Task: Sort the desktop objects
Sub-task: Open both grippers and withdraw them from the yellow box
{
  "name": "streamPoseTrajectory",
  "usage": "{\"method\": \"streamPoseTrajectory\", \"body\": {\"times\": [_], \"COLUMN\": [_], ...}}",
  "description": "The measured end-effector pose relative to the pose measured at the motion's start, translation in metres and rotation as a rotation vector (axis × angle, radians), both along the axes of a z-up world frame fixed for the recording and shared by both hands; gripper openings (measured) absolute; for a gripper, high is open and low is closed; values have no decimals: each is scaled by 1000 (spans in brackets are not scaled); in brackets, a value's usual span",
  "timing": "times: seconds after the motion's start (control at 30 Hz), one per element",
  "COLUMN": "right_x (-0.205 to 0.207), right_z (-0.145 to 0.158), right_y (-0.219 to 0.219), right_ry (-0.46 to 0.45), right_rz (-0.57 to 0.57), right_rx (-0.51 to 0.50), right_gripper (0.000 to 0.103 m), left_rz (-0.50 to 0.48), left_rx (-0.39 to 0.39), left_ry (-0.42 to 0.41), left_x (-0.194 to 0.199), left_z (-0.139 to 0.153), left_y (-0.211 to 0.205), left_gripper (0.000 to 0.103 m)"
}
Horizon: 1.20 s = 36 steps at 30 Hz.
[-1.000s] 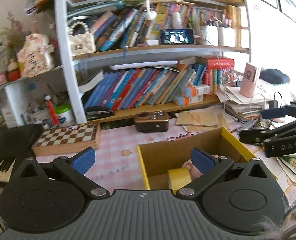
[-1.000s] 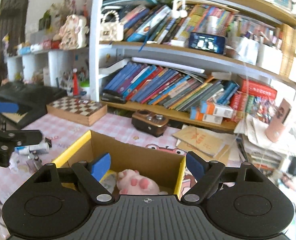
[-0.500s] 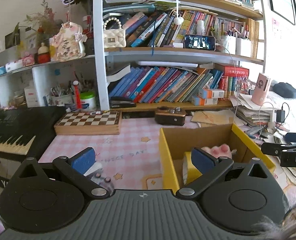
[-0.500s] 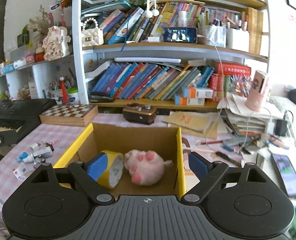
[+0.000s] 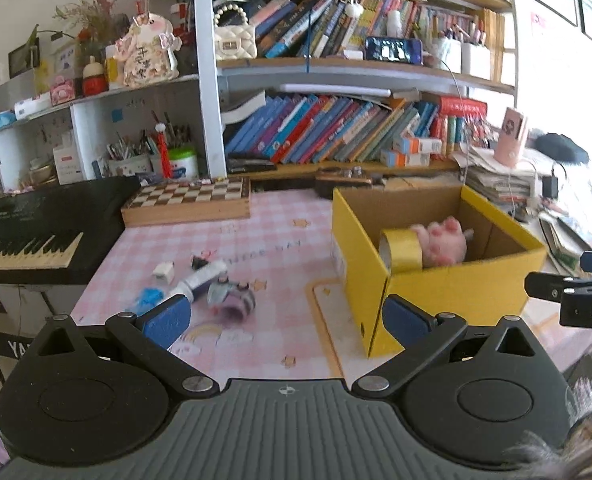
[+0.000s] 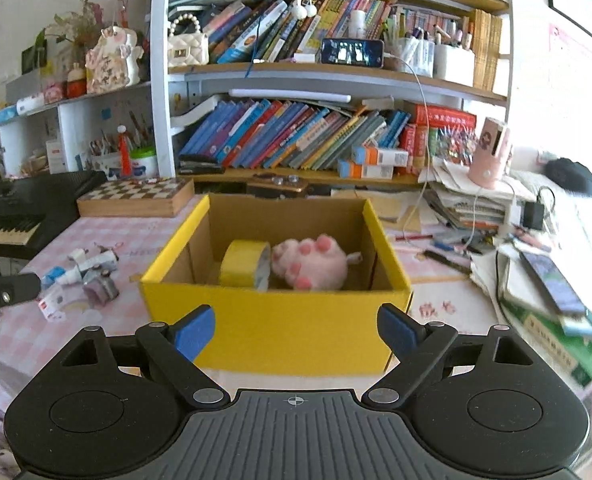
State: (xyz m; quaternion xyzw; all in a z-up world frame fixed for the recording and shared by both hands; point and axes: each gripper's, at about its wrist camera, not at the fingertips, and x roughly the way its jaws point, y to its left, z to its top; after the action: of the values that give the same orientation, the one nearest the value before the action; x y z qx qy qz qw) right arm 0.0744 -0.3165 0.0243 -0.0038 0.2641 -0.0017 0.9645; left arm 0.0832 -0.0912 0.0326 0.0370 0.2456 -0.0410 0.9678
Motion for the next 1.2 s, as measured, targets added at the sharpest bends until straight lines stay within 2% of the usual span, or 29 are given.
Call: {"method": "streamPoseTrajectory", "body": {"times": [0.2,0.33,0.9,1.2], "right_x": [-24,-33,-60,-63], "right_z": [-11,-16,-29,-36], "right_y": [24,42,83,108], "right_ry": [56,93,154,187], "right_rz": [-44,-23,-60,-31], "right_rx": [67,55,74,83], "right_gripper": [91,96,97,97], "left_rz": [-20,-46,-109,-84], "left_rx": [-1,-21,-7,-3], "left_ry": [50,85,146,169], "left_x": [-14,-22,-46,-54], "left_z": [-13,-20,-34,-40], "left_y": [18,26,62,87], "left_gripper": [103,103,103,103]}}
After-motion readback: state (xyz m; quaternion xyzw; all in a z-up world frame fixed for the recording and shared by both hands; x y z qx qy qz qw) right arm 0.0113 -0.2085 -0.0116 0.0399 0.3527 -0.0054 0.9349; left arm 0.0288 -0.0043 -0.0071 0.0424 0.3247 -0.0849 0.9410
